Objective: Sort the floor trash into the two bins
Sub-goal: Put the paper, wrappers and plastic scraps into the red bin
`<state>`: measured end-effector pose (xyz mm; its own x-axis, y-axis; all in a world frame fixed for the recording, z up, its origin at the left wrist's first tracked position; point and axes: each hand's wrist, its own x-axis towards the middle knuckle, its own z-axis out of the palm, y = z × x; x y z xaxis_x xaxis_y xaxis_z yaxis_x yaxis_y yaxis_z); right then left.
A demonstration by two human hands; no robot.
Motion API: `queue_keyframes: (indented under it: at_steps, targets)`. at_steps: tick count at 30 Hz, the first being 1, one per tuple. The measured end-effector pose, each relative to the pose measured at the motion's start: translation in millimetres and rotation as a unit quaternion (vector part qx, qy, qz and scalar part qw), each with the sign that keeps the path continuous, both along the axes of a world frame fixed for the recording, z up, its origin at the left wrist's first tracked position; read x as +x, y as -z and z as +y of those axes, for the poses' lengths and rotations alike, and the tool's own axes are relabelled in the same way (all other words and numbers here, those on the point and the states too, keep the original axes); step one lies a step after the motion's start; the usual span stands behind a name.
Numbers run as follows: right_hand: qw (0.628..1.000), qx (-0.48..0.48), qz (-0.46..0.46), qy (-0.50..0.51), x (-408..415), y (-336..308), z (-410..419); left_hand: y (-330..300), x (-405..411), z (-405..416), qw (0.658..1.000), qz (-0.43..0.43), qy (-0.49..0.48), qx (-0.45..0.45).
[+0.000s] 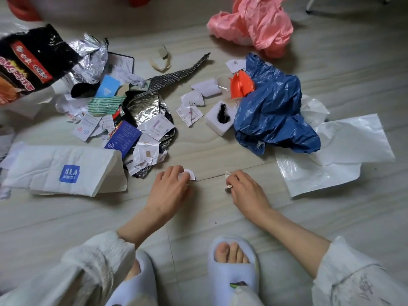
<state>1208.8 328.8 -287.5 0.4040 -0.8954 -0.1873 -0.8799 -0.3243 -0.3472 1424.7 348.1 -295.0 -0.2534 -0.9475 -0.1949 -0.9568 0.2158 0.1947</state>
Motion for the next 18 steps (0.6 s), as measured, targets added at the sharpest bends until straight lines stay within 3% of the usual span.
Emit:
queue_keyframes:
  at_steps: [6,15,18]
  targets:
    - [0.999,-0.033,0.004,0.002,0.1,-7.9,0.9,9.1,-11.0,-7.0,0.992,-0.063,-0.073,0.08]
    - [0.999,0.023,-0.008,0.04,2.8,-13.9,-2.5,15.5,19.3,4.9,0.999,0.001,0.029,0.036]
    - [1.0,-0.004,-0.017,0.006,7.6,-13.3,-2.4,11.3,19.7,11.1,0.998,0.019,0.042,0.047]
